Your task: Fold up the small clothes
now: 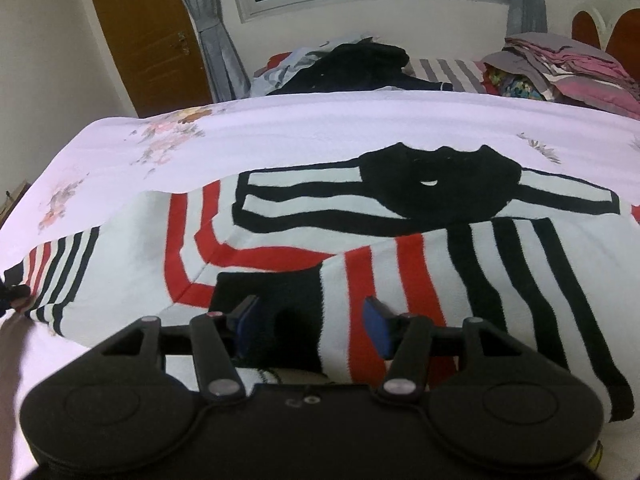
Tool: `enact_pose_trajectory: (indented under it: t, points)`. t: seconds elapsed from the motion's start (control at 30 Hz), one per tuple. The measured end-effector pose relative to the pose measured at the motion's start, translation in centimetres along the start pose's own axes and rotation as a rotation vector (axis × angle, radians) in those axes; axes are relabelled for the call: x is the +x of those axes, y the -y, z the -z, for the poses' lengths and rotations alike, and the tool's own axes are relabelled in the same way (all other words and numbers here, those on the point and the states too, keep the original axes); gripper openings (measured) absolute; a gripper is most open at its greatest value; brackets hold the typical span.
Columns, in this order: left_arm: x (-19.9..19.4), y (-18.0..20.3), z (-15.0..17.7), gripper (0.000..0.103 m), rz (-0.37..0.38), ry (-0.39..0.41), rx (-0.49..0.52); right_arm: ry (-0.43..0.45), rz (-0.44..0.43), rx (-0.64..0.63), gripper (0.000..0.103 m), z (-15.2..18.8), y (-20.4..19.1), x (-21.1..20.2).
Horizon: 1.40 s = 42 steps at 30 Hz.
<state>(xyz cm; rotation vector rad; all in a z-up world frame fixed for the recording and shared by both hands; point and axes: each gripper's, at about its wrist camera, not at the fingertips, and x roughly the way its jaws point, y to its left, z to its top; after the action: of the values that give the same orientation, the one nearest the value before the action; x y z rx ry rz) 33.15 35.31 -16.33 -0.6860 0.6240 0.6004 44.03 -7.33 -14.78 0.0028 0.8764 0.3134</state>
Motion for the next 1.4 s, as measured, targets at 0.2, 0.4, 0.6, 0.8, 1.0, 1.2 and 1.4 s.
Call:
enact_pose_trajectory:
  t: [0.2, 0.4, 0.6, 0.8, 1.0, 1.2, 1.4]
  points:
    - [-3.4, 5.2, -0.3, 0.005, 0.146, 0.056, 0.114, -0.033, 0.001, -0.036, 0.062, 0.2, -0.3, 1.1]
    - [-6.9, 15.5, 2.9, 0.005, 0.407, 0.011, 0.293, 0.038, -0.027, 0.041, 0.060, -0.4, 1.9, -2.2]
    - [-7.6, 26.5, 11.7, 0.005, 0.621, -0.133, 0.506, 0.084, 0.024, 0.154, 0.060, 0.1, 7.4, -6.0]
    - [-5.2, 31.9, 19.4, 0.006, 0.598, -0.316, 0.702, 0.083, 0.080, 0.213, 0.060, 1.9, 11.8, -8.5]
    - [-7.3, 30.5, 19.0, 0.077, 0.546, -0.308, 0.710, 0.093, 0.041, 0.237, 0.067, 2.8, 12.4, -9.2]
    - [-9.2, 25.5, 15.8, 0.083, 0.446, -0.186, 0.707, 0.084, -0.043, 0.137, 0.072, 1.8, 8.2, -7.9]
    - [-8.6, 19.7, 13.5, 0.083, 0.282, -0.102, 0.706, 0.043, -0.003, 0.008, 0.072, 0.8, 3.8, -4.1]
